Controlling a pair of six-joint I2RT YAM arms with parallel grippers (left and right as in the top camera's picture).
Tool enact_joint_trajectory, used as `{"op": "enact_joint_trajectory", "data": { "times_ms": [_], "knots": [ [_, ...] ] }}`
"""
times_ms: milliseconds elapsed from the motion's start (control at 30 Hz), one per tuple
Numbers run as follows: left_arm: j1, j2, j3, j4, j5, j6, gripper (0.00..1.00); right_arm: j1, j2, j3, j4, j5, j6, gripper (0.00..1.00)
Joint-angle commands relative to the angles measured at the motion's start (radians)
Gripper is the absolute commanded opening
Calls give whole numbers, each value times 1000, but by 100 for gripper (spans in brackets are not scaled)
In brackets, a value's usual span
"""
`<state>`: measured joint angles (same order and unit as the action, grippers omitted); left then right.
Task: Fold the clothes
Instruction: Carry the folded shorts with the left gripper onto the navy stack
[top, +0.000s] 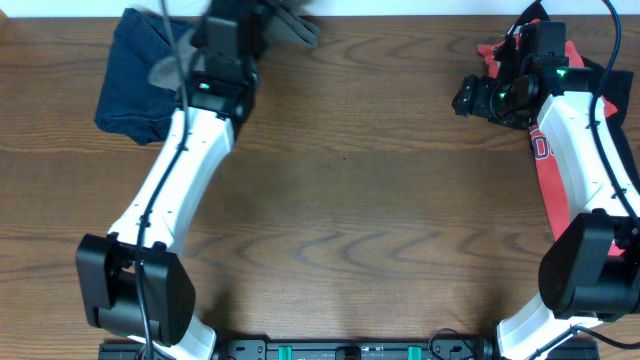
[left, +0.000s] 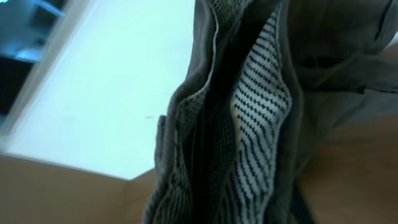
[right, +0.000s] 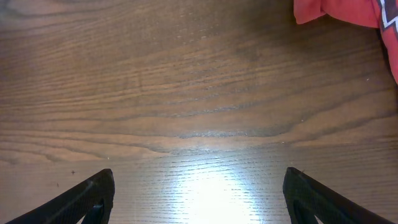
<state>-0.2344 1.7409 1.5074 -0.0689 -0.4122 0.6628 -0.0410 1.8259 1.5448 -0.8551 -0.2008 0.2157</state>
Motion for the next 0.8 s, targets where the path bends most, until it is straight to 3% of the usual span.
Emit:
{"op": "enact_joint_trajectory", "data": {
  "times_ms": [0,233,500,767],
  "knots": [
    [55,-45,36,78,-49,26,6,-6,-1,5,2,10,-15,85],
    [182,-45,36,180,-32,26,6,-6,-1,5,2,10,-14,85],
    [324,-19,36,211,153,24,6,-3,-1,5,38,5,-11,85],
    [387,34,36,394,162,26,6,-3,-1,5,70,-37,-3,85]
  ]
}}
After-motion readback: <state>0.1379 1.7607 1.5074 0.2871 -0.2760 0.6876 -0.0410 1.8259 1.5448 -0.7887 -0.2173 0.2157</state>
